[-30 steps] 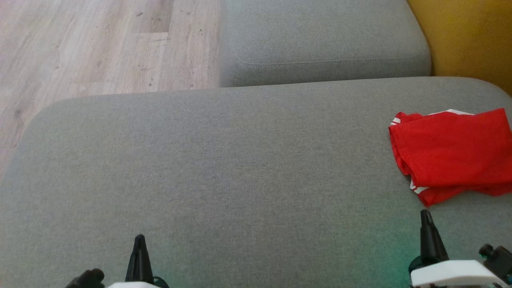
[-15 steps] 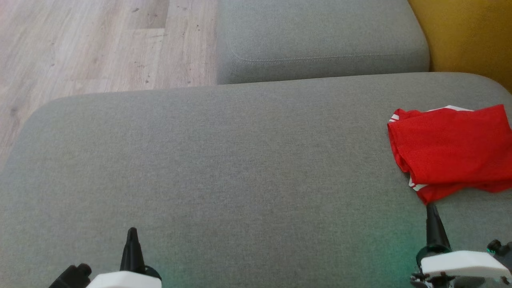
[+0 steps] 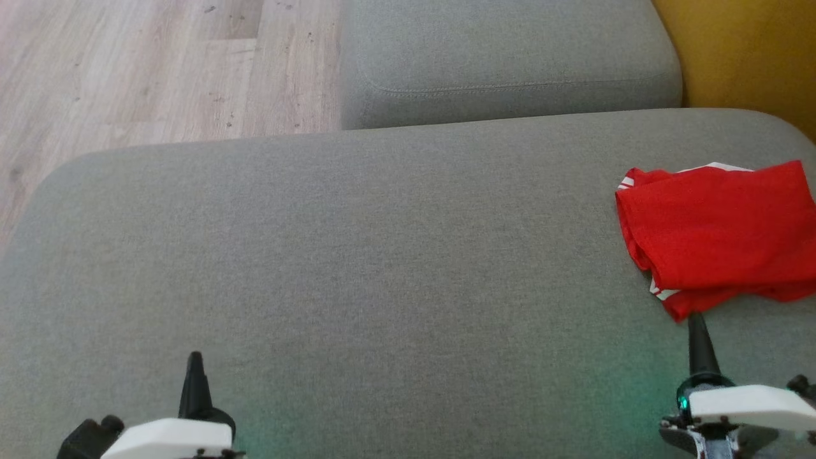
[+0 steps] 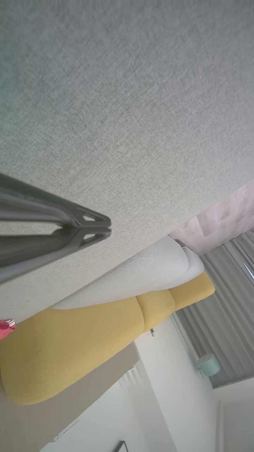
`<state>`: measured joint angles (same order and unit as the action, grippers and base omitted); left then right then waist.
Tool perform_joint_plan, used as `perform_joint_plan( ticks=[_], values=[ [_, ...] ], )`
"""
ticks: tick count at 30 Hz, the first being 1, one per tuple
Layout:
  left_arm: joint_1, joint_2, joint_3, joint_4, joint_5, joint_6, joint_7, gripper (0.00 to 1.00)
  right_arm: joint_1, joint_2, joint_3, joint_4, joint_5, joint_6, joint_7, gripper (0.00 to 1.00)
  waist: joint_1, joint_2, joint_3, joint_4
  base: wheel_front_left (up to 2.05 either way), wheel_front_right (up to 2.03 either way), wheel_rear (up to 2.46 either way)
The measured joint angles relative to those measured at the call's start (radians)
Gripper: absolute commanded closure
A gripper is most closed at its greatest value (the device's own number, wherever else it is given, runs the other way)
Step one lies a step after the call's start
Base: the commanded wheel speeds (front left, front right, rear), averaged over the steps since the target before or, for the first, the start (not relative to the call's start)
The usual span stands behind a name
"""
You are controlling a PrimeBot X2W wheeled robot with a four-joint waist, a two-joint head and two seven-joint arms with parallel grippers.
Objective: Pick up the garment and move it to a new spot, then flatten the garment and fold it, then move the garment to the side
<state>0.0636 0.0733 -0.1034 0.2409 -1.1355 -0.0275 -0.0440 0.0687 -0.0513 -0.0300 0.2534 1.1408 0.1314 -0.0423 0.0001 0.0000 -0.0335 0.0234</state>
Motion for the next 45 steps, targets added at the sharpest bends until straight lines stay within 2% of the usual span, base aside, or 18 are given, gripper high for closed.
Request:
perform_joint_plan(
  ticks=[45],
  values=[
    [-0.120, -0.002, 0.138, 0.031, -0.503, -0.096, 0.118, 1.00, -0.118, -0.002, -0.070, 0.022, 0.488, 0.000, 0.122, 1.00, -0.0001, 0.0000, 0.037, -0.023, 0.00, 0.00, 0.00]
  ],
)
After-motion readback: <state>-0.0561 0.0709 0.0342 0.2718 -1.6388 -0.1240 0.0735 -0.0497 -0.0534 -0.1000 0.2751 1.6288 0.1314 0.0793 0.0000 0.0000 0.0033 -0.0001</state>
